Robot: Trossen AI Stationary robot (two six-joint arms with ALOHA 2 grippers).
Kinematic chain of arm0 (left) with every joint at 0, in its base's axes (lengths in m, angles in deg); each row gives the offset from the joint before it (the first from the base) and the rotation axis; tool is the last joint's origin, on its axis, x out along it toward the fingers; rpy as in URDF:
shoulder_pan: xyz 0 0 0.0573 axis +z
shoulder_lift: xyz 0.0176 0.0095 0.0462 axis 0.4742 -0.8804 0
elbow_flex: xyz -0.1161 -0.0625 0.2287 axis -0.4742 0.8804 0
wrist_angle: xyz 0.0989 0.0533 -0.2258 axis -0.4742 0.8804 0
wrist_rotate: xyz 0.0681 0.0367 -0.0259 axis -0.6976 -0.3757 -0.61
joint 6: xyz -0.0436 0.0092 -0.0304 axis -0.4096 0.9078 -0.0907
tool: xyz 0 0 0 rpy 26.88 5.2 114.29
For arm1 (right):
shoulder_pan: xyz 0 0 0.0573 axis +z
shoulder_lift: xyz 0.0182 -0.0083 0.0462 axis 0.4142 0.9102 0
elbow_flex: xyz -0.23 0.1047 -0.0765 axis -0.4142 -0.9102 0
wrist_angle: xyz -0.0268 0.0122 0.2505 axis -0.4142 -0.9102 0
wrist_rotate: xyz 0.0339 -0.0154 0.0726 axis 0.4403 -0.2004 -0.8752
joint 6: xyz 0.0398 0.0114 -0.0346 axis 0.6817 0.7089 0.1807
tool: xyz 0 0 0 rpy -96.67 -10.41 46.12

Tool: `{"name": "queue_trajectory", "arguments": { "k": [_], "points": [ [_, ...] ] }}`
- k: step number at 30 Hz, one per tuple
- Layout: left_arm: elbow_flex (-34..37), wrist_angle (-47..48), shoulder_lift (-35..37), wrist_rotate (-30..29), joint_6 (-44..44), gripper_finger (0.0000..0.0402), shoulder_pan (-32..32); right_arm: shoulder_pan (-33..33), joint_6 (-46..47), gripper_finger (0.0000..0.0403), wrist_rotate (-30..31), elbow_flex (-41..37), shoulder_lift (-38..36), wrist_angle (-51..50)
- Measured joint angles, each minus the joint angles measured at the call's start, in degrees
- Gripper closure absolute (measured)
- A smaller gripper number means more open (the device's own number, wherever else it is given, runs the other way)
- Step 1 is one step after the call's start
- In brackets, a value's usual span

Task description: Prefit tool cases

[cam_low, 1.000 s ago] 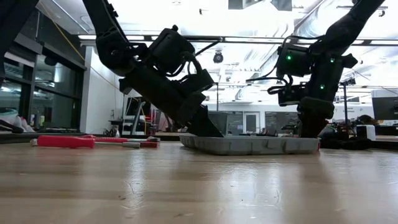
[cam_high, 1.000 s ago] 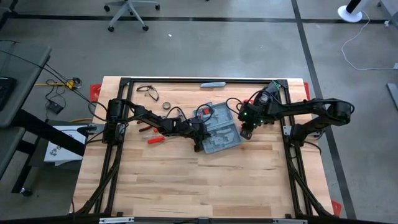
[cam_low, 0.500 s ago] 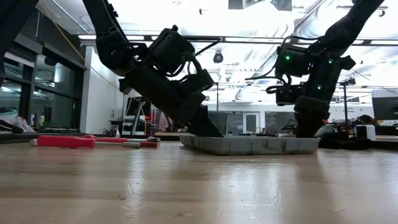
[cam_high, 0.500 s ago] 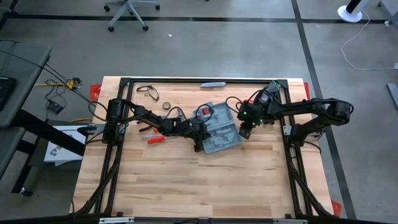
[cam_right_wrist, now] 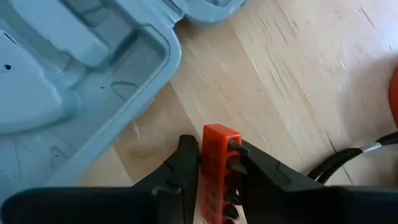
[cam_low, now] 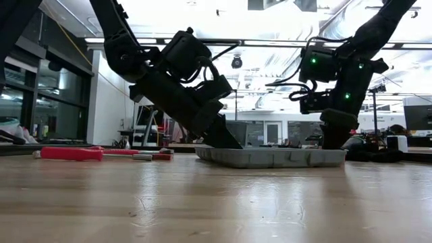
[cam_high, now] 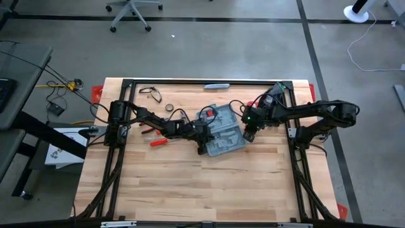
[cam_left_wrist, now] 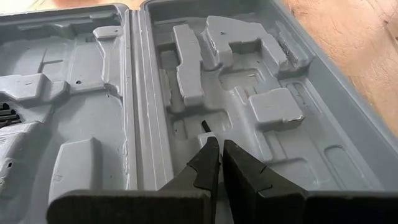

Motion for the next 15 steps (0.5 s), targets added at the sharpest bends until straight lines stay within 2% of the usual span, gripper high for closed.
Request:
{"name": "queue_trajectory", "arguments": {
  "k": [2,5,8,12,15],
  "points": [
    [0.00,0.01,0.00,0.00,0.02,0.0385,0.00,0.30,0.44,0.0314,0.56,0.00,0.00,-0.23],
    [0.00,0.01,0.00,-0.02,0.04,0.0385,0.00,0.96,0.77,0.0314,5.84,0.02,-0.06,-2.37],
    [0.00,0.01,0.00,-0.03,0.05,0.0385,0.00,0.95,1.66,0.0314,2.86,-0.11,-0.97,-1.32],
    [0.00,-0.01,0.00,-0.09,0.12,0.0385,0.00,1.06,0.98,0.0314,5.97,-0.12,-1.77,-1.82],
    [0.00,-0.01,0.00,-0.04,0.15,0.0385,0.00,1.13,1.54,0.0314,3.44,-0.15,-2.38,-1.25]
  ]
}}
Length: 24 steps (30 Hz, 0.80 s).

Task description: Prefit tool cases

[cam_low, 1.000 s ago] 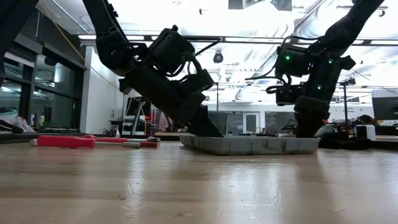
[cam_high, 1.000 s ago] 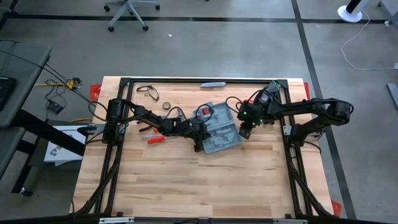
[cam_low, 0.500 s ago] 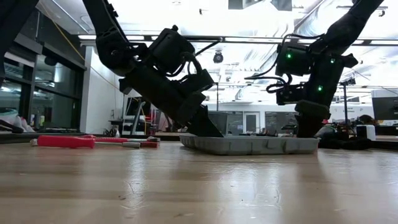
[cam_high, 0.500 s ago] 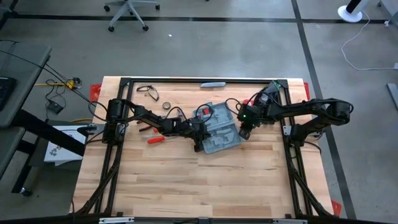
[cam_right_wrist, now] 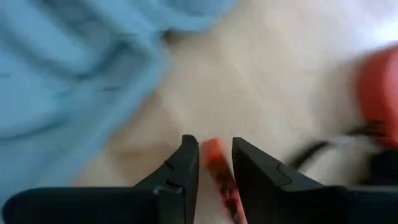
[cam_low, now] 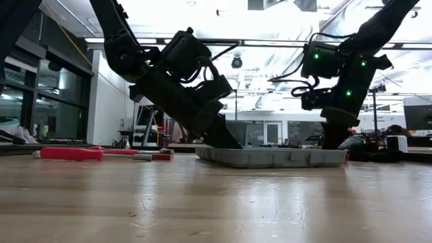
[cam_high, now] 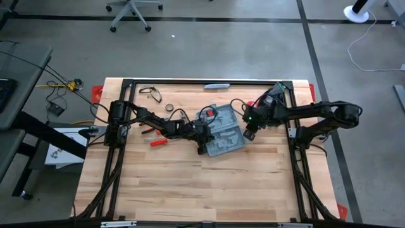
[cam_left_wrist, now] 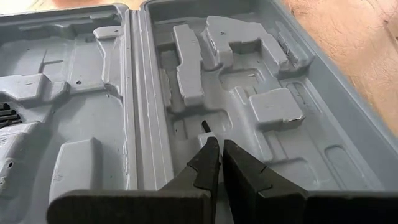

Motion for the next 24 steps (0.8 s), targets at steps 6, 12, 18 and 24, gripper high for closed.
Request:
{"name": "queue_trajectory", "arguments": {
  "k": [6,12,18,24],
  "points": [
    [0.00,0.00,0.00,0.00,0.00,0.0385,0.00,-0.10,0.98,0.0314,0.17,-0.46,0.00,-1.70],
    [0.00,0.00,0.00,0.03,0.24,0.0385,0.00,0.04,0.58,0.0314,-0.43,-0.46,-0.11,-1.94],
    [0.00,0.00,0.00,0.02,0.13,0.0385,0.00,-0.90,-0.60,0.0314,-0.58,-0.44,-0.22,-2.65],
    [0.00,0.00,0.00,0.00,0.07,0.0385,0.00,-1.96,-1.72,0.0314,1.85,-0.42,-3.44,-4.83]
  ]
}}
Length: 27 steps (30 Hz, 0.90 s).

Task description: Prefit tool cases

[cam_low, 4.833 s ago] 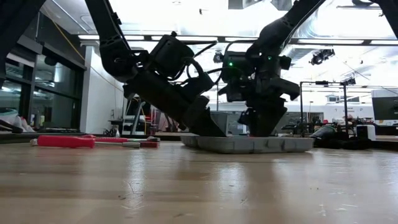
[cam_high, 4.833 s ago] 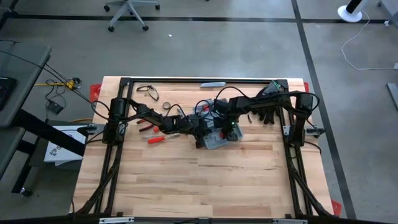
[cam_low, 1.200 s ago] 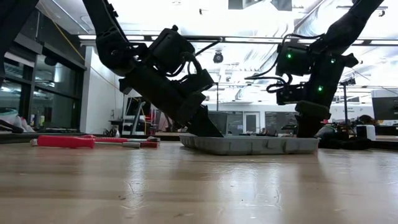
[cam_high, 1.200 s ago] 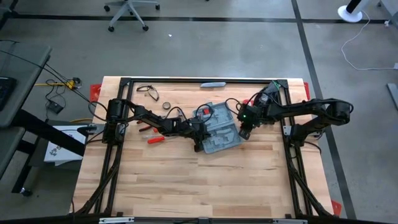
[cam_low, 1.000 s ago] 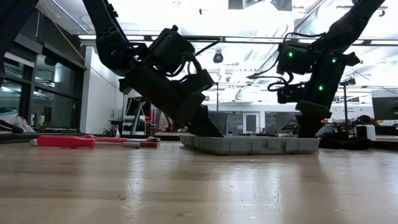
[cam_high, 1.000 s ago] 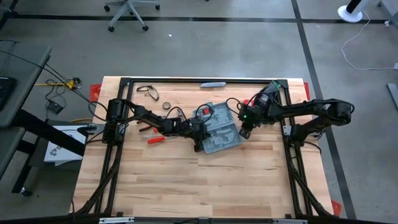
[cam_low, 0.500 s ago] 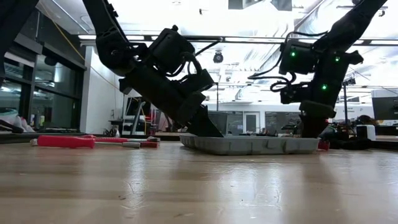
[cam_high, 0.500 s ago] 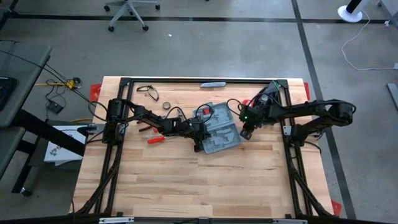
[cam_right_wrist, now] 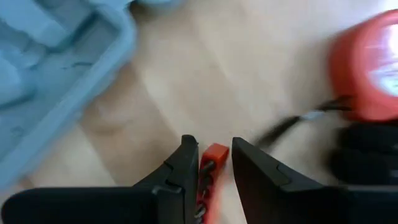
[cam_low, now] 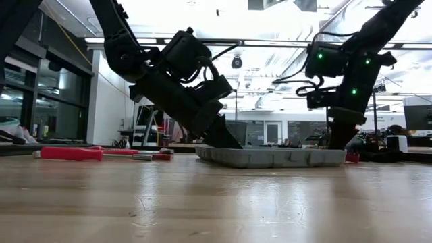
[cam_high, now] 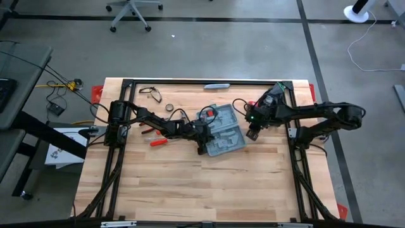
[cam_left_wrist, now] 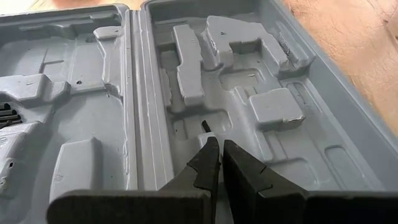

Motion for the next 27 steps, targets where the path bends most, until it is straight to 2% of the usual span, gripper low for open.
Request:
{"name": "queue_trajectory", "arguments": {
  "k": [6,13,16,19,23,27],
  "points": [
    [0.00,0.00,0.00,0.02,0.24,0.0385,0.00,-3.06,-0.27,0.0314,2.29,0.04,-7.67,-5.55],
    [0.00,0.00,0.00,0.07,0.28,0.0385,0.00,-4.88,1.67,0.0314,-2.03,0.05,-12.78,-7.61],
    [0.00,0.00,0.00,0.04,0.25,0.0385,0.00,-4.88,4.73,0.0314,-1.99,-1.51,-13.46,-7.18],
    [0.00,0.00,0.00,0.04,0.18,0.0385,0.00,-4.56,11.89,0.0314,-1.54,-5.64,-13.68,-5.42],
    [0.00,0.00,0.00,0.03,0.27,0.0385,0.00,-2.70,23.77,0.0314,5.27,-11.64,-13.84,1.25],
    [0.04,-0.32,-0.01,0.07,0.34,0.0385,0.00,-0.08,29.06,0.0329,12.02,-14.81,-14.25,6.68]
  ]
}}
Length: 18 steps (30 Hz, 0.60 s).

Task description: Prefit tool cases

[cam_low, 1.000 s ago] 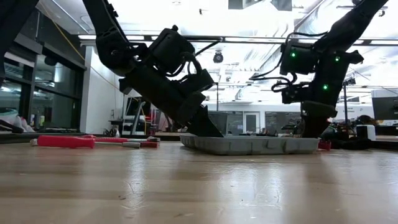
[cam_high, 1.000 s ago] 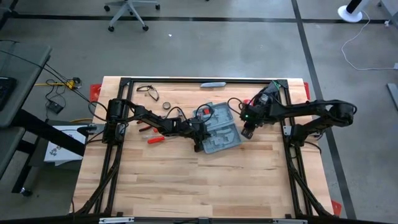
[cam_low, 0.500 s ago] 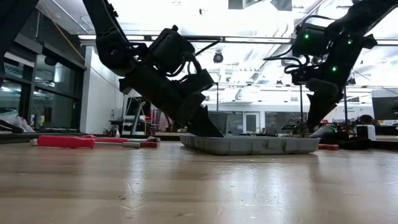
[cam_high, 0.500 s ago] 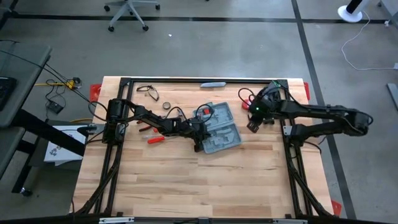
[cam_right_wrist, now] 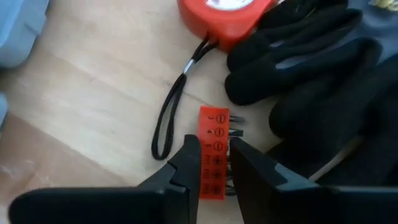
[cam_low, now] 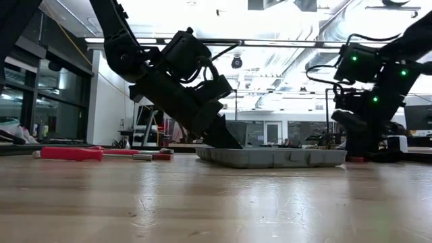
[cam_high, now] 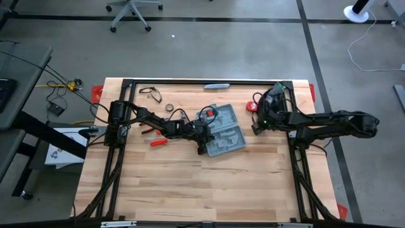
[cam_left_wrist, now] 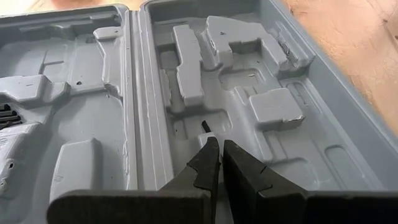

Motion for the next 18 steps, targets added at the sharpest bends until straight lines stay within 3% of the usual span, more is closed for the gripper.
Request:
{"name": "queue_trajectory", "arguments": {
  "k": [8,14,18],
  "points": [
    [-0.48,-11.79,-0.93,1.54,1.92,0.0385,-0.63,4.29,0.94,0.0388,3.02,0.36,-3.97,1.03],
    [-9.26,-5.78,-1.30,-0.30,5.46,0.0385,0.10,4.35,2.25,0.0399,5.93,0.27,-4.75,-1.56],
    [-15.10,-4.03,-4.30,1.48,7.35,0.0385,0.27,3.45,2.62,0.0402,6.00,0.25,-3.63,-3.02]
  ]
}}
